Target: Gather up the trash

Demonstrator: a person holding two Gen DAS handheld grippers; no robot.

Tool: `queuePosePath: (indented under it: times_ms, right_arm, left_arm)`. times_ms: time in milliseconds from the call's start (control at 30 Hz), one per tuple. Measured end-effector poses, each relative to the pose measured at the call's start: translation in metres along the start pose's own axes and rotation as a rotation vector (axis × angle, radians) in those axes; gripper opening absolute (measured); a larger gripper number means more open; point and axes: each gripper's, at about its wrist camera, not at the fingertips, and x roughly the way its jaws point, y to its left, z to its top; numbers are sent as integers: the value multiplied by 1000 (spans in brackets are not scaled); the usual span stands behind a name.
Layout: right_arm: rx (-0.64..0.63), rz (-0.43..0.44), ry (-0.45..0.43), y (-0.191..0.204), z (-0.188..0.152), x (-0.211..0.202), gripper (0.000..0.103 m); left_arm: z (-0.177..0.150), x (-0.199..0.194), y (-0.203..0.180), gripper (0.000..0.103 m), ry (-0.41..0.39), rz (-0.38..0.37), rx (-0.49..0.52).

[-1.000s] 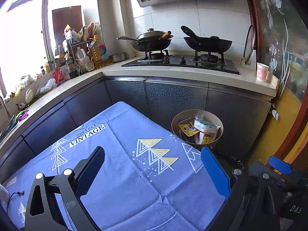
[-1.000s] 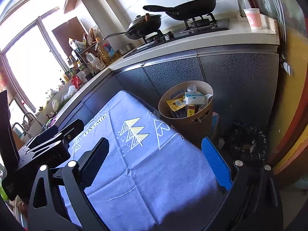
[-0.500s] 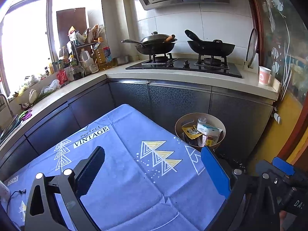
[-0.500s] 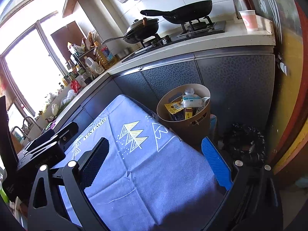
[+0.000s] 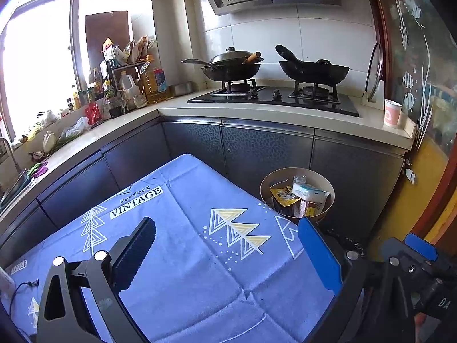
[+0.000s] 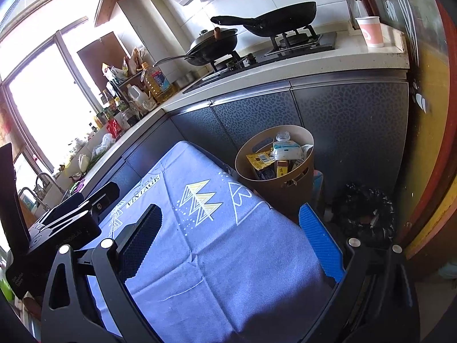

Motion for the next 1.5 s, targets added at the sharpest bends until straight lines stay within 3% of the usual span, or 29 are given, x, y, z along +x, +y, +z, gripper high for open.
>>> queuePosePath:
  times_ms: [533, 800, 1500]
  right_arm:
    - [16, -2, -5, -2, -1, -1, 96]
    - [10, 3, -6, -1, 1, -1, 96]
    - [6, 5, -12, -1, 3, -3, 96]
  left_arm:
    - [-8, 5, -3, 99, 6, 42, 39]
    - [-13, 3, -4, 99, 5, 11, 44]
    - [-12, 4, -7, 99, 14, 30, 51]
